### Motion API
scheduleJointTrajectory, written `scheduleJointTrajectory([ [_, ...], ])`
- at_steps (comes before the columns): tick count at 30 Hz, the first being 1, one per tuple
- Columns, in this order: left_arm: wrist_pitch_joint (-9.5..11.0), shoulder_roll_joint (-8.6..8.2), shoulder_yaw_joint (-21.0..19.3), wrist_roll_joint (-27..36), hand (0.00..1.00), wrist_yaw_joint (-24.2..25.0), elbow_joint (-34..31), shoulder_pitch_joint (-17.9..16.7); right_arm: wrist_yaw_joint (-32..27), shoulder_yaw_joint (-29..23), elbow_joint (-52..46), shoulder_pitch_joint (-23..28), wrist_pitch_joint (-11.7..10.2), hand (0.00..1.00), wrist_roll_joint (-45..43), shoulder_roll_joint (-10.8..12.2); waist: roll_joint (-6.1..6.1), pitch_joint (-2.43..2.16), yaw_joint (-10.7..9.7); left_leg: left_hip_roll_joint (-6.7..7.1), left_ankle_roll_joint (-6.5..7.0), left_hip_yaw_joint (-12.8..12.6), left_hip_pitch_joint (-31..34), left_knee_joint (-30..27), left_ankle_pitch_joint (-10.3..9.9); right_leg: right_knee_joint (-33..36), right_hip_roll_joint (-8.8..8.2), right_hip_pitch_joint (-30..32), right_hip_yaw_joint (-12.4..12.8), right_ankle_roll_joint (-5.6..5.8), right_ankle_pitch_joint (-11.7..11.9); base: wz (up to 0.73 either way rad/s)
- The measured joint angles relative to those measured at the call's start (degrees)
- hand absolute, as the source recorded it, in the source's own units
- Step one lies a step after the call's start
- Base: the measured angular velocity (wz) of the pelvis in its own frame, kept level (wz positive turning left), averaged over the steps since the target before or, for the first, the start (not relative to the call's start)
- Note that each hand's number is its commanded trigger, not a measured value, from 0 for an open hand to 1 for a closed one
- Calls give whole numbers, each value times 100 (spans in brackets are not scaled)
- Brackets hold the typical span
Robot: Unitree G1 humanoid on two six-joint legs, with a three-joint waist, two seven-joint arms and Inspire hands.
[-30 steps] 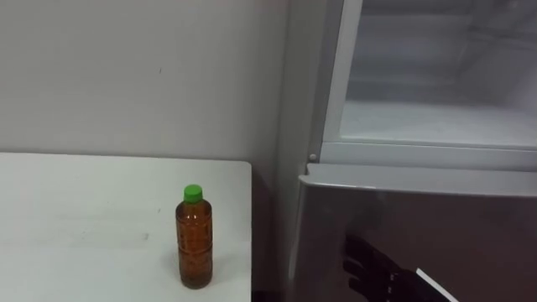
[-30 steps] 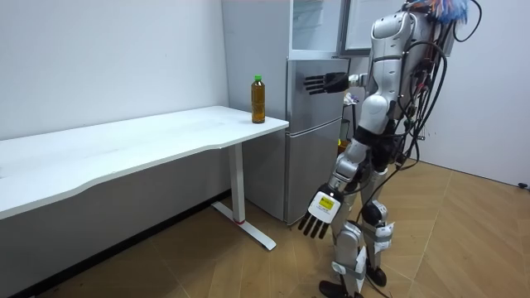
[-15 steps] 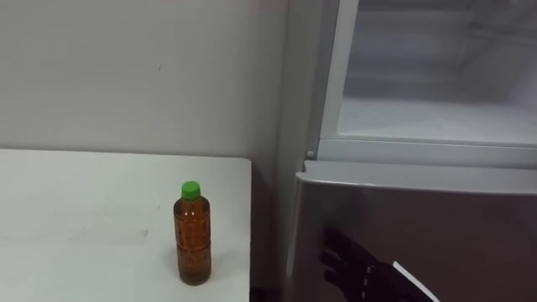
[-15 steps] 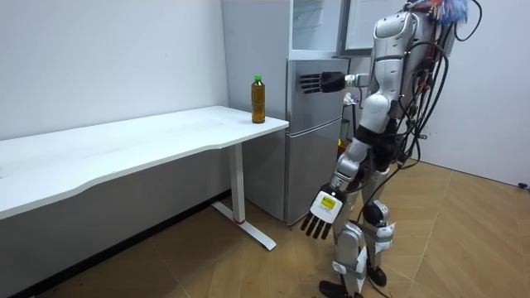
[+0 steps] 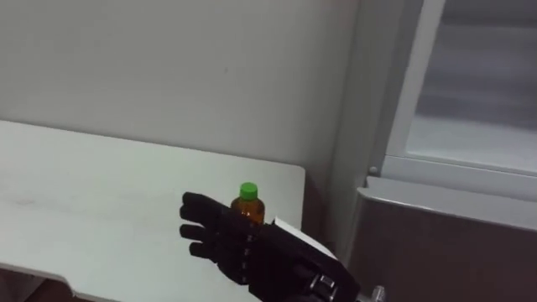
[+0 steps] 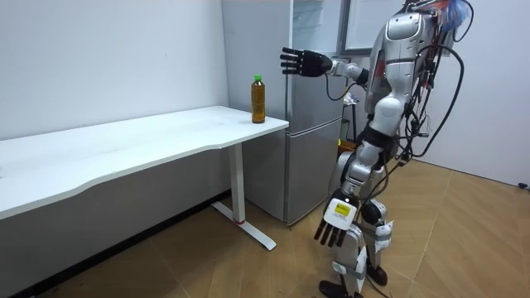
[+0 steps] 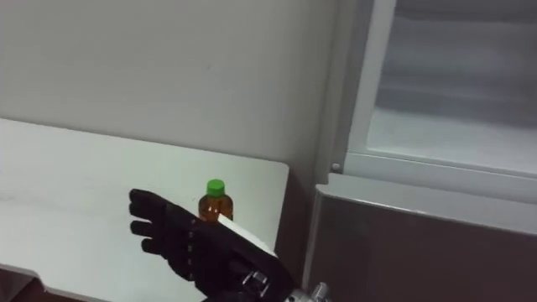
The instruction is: Put the bottle in the upper fridge
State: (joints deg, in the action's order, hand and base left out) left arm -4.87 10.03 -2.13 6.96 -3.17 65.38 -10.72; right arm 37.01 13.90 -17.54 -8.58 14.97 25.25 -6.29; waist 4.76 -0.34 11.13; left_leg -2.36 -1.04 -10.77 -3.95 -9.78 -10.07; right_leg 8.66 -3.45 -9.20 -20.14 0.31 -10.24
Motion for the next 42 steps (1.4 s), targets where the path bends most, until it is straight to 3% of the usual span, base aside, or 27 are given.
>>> scheduleJointTrajectory([
  [6, -100, -34, 20, -4, 0, 7, -1, 23, 76, 80, -8, 6, 2, 0, 3, -44, -66, 44, 3, 18, 18, 2, 41, -8, -4, -1, -24, 13, -42, 30, -2, 1],
  [19, -109, -44, 130, 20, 0, -14, -16, 92, -74, 75, -10, 5, -16, 0, 294, -67, -132, 46, -52, 15, 32, 14, 121, -122, 3, 1, -31, 26, -55, 38, -6, 0],
  [26, -102, -64, 107, -34, 0, -10, -27, 66, -709, -121, -10, 5, -23, 0, 299, -80, -156, 43, -136, 10, 44, -8, 118, -161, 8, 28, -40, 24, -48, 38, -5, 0],
  [34, -103, -84, 112, -42, 0, 7, -29, 69, -1353, -228, -2, 8, -129, 0, -305, -84, -194, 46, -220, 12, 57, 2, 113, -171, 3, 93, -56, 36, -54, 39, -6, 0],
  [42, -98, -83, 11, -424, 0, -14, -35, 77, -2095, -482, -3, -44, -144, 0, -295, -96, -140, 29, -298, 70, 92, 46, 151, -191, 27, 19, -104, 7, -157, 70, -36, 5],
])
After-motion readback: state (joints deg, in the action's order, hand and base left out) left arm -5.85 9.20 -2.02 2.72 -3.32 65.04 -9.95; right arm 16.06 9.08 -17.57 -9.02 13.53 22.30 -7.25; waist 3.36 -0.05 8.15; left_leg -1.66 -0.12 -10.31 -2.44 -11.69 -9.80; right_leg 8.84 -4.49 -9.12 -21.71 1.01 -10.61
